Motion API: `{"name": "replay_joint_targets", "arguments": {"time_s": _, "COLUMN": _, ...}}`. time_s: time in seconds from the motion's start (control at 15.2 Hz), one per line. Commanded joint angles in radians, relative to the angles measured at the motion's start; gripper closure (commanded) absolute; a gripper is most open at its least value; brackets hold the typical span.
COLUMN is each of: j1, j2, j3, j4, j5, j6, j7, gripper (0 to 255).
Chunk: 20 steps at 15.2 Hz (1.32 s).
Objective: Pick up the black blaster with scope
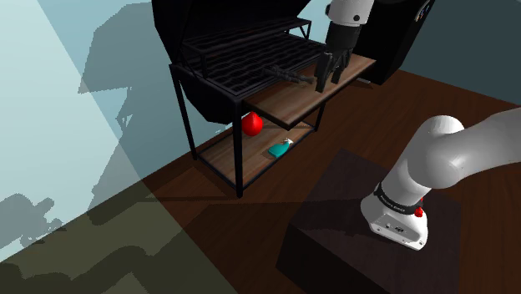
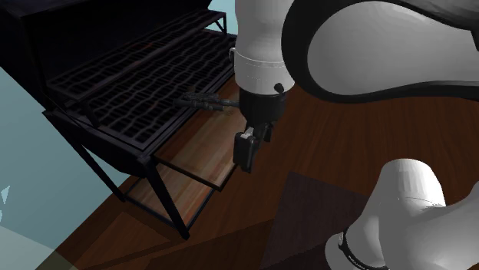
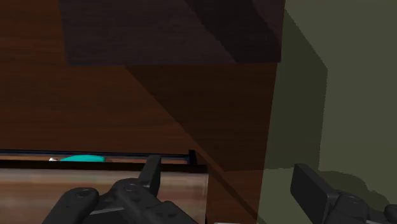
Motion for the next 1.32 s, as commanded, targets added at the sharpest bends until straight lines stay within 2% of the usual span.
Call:
{"name": "replay_joint_targets", "arguments": {"time_s": 0.0, "j1": 0.0, "j2": 0.0, "j3": 0.0, "j4": 0.0, "j5": 0.0, "j6": 0.0, "j7": 0.0, "gripper": 0}}
{"name": "replay_joint_targets", "arguments": {"time_s": 0.66, "j1": -0.067, "j2": 0.29, "j3": -0.123, "j4": 0.12, "j5": -0.074, "j6": 0.168, "j7": -0.14, "gripper": 0}}
{"name": "replay_joint_targets", "arguments": {"time_s": 1.25, "j1": -0.11, "j2": 0.586, "j3": -0.218, "j4": 0.327, "j5": -0.075, "j6": 0.258, "j7": -0.26, "gripper": 0}}
